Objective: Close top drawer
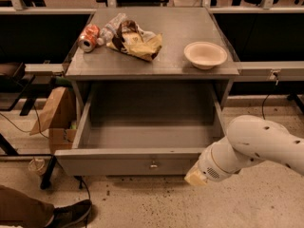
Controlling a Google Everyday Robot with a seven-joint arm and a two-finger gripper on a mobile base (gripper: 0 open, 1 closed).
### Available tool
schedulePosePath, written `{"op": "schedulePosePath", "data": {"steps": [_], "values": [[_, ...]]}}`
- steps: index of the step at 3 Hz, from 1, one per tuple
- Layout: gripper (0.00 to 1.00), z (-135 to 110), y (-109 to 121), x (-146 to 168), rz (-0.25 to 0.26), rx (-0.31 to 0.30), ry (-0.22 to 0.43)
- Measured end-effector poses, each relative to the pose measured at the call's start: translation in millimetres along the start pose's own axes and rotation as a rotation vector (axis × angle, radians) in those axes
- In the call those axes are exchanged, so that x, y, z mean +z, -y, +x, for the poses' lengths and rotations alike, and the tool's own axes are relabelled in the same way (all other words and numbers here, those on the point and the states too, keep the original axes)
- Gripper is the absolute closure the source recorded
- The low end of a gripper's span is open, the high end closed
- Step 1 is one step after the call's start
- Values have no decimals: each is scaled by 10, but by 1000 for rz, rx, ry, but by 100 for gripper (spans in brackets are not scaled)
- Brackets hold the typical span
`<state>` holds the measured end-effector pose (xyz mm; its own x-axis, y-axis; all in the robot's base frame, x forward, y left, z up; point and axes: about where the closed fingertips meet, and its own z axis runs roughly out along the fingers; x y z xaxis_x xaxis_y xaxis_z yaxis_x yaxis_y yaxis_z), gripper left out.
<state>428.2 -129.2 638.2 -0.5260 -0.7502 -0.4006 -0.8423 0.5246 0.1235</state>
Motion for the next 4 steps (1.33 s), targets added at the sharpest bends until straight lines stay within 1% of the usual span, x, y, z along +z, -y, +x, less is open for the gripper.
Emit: {"op": "schedulePosePath", "data": {"steps": [1,2,3,4], "values": [[100,0,0,0,0,0,0],[100,-191,267,-31,43,-9,-11],[100,-184,258,-32,43,-9,-11],[100,-399,596,-80,91,-12,-27]]}}
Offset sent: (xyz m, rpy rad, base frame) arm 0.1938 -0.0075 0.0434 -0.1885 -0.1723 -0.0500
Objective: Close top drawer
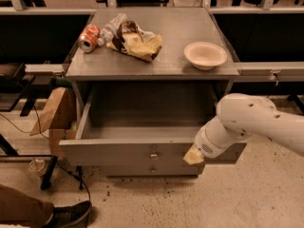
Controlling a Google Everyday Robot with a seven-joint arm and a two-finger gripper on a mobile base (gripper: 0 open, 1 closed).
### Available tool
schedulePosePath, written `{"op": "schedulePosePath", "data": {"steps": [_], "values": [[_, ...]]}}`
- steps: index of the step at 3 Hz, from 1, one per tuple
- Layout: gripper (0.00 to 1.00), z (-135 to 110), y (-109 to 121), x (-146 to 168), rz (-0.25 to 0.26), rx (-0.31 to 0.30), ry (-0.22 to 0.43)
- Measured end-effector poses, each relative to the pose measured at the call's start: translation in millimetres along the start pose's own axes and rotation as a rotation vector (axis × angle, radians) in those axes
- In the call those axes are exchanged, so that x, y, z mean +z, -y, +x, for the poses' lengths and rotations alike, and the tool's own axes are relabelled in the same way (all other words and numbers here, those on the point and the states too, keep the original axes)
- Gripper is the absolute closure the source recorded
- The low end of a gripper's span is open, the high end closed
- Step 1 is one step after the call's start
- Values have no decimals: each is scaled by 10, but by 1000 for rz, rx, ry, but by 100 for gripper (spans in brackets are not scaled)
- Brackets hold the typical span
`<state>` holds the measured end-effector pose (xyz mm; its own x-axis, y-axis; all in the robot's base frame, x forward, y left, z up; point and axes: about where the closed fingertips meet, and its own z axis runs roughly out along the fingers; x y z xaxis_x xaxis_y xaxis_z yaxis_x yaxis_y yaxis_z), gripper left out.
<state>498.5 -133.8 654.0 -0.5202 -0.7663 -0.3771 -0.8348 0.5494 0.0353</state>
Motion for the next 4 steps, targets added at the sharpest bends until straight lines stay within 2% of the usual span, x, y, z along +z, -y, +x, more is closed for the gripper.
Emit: {"op": "schedulePosePath", "data": {"steps": [1,2,3,4], "values": [[100,-153,196,-21,33,-11,-12],[100,-154,195,-20,33,-11,-12],[100,-328,272,33,25,-20,23],[100,-322,260,31,25,-20,24]]}}
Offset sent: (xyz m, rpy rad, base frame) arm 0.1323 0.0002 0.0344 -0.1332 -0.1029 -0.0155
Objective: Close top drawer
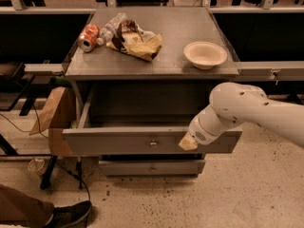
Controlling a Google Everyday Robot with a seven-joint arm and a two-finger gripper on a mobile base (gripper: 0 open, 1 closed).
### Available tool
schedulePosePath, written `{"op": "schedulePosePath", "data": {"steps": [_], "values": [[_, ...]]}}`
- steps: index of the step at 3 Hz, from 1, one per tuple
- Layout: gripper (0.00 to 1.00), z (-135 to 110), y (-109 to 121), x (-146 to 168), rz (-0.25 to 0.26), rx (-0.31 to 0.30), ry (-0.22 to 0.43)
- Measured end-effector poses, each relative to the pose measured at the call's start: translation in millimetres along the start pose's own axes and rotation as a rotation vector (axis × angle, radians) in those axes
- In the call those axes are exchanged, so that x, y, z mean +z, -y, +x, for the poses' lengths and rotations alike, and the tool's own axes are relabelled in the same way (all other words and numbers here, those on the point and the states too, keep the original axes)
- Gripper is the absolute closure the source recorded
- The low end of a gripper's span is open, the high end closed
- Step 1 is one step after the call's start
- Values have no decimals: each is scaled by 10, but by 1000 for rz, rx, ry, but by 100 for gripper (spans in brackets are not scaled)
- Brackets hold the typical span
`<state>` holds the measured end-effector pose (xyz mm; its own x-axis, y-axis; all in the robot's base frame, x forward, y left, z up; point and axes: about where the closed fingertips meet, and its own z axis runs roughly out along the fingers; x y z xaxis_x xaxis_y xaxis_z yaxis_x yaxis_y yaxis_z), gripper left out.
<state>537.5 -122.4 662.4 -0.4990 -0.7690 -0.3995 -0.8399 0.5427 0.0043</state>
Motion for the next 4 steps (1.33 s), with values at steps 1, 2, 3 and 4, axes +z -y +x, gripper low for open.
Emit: {"op": "schedulePosePath", "data": {"steps": [1,2,3,4], "values": [[100,-74,70,-2,3,-3,9],[100,-148,162,4,9,-2,21],[100,-237,280,19,23,9,39],[100,-275,333,28,29,17,45]]}}
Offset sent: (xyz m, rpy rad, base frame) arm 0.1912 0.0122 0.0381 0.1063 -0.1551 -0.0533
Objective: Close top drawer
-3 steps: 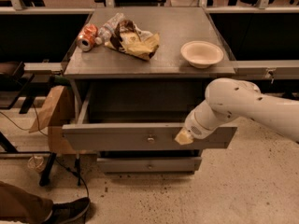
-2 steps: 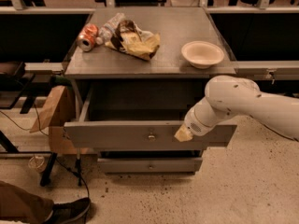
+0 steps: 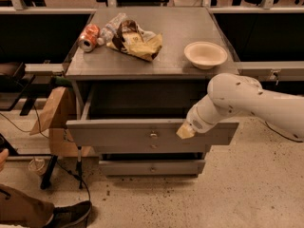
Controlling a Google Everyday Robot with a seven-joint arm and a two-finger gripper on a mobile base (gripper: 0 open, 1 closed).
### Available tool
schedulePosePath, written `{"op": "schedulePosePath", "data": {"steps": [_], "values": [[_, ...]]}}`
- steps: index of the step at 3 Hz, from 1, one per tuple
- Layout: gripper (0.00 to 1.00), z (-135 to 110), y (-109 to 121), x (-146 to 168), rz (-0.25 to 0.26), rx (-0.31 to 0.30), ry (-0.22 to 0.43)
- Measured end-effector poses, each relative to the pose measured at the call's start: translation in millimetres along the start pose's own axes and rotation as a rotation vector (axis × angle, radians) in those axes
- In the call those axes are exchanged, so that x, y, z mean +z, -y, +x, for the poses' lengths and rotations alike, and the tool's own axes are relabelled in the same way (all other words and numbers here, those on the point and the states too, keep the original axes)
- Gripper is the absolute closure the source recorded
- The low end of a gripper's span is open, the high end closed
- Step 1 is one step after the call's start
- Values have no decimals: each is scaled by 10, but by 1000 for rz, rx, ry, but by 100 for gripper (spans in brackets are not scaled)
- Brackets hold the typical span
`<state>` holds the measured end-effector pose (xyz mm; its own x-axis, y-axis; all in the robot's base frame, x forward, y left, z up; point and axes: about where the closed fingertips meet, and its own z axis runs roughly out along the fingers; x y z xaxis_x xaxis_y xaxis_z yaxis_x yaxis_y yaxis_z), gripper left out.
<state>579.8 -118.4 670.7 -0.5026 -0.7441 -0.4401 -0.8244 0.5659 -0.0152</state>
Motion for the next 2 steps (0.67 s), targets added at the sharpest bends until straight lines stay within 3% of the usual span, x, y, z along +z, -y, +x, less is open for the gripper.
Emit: {"op": "schedulePosePath", "data": {"steps": [2], "values": [[100,-167,203,50,31,39,26]]}}
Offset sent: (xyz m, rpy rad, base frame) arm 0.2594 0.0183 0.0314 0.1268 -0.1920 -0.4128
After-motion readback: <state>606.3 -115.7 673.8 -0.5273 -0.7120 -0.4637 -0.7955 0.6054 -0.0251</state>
